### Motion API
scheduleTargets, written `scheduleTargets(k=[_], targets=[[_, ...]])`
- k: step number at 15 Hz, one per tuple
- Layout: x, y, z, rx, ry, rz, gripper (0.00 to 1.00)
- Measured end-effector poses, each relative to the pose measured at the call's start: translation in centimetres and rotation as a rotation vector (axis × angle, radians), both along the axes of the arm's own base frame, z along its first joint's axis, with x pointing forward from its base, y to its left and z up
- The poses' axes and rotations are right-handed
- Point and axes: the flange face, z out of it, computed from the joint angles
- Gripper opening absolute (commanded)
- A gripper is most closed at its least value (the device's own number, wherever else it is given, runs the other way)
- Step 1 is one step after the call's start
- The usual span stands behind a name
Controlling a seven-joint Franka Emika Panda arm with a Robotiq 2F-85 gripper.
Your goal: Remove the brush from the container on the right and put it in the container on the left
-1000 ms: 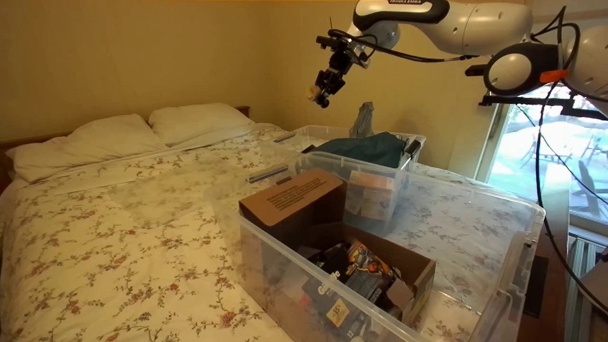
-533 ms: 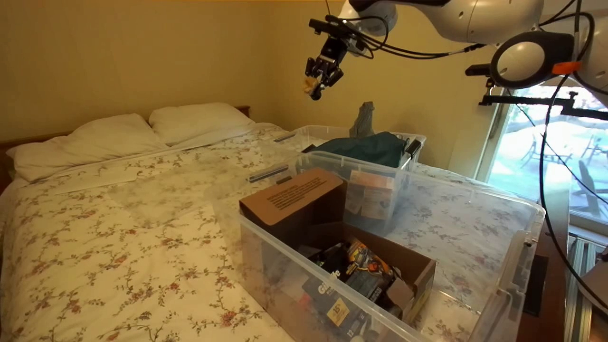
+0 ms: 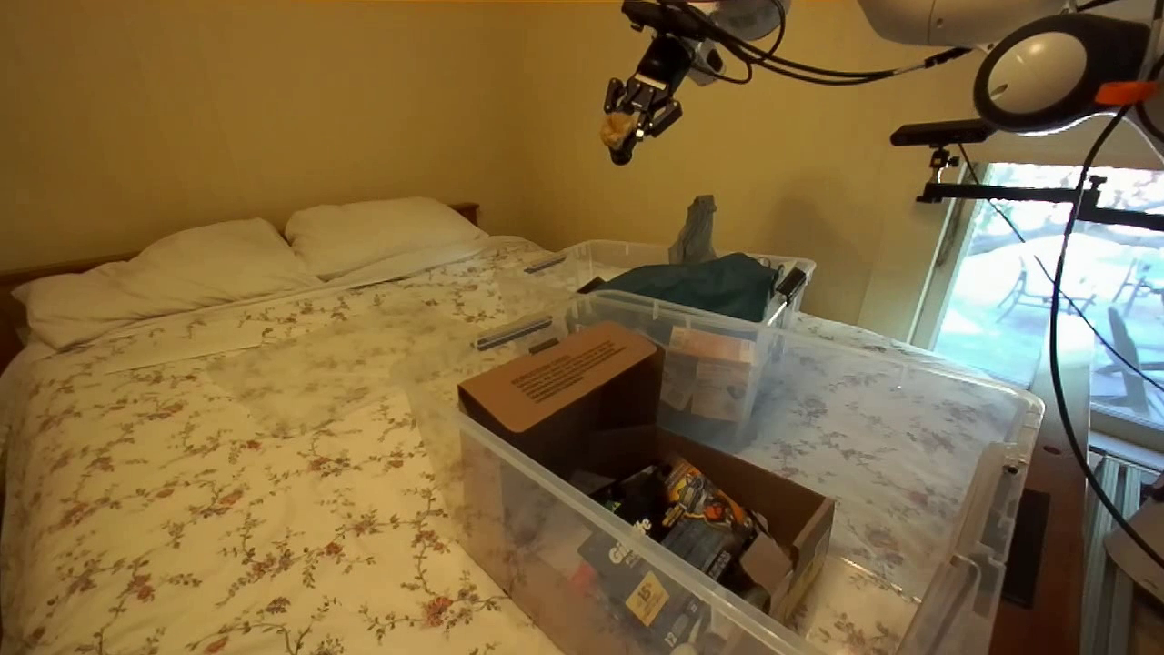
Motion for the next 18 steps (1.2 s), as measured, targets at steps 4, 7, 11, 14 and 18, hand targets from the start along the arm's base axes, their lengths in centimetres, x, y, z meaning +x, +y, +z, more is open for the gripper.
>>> scheduleTargets(k=[4, 7, 11, 14, 18], targets=[[-1.4, 0.8, -0.1, 0.168, 0.098, -0.024, 0.16], [-2.8, 2.1, -0.6, 0.198, 0.145, -0.003, 0.41], [-4.2, 2.7, -0.5, 0.192, 0.16, 0.007, 0.41], [-4.3, 2.6, -0.6, 0.192, 0.16, 0.008, 0.16], [-4.9, 3.4, -1.7, 0.159, 0.131, 0.084, 0.16]])
